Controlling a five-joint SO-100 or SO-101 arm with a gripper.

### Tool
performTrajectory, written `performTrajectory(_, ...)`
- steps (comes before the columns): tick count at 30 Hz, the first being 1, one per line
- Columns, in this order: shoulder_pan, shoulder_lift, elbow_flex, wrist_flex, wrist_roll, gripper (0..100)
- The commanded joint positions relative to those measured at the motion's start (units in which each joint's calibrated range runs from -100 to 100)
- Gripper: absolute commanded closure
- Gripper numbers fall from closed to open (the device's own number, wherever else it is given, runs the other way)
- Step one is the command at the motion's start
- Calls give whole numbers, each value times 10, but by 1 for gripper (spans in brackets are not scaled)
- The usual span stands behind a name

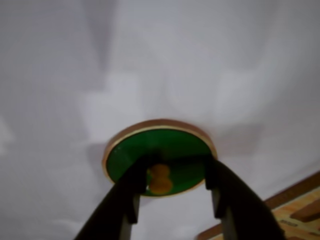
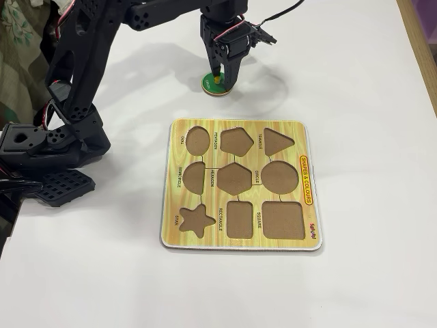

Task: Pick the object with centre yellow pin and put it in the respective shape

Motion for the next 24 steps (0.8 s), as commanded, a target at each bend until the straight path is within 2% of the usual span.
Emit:
performTrajectory(1, -10, -37, -13, -2, -2, 86)
performTrajectory(24, -10, -31, 0, 8, 1, 86)
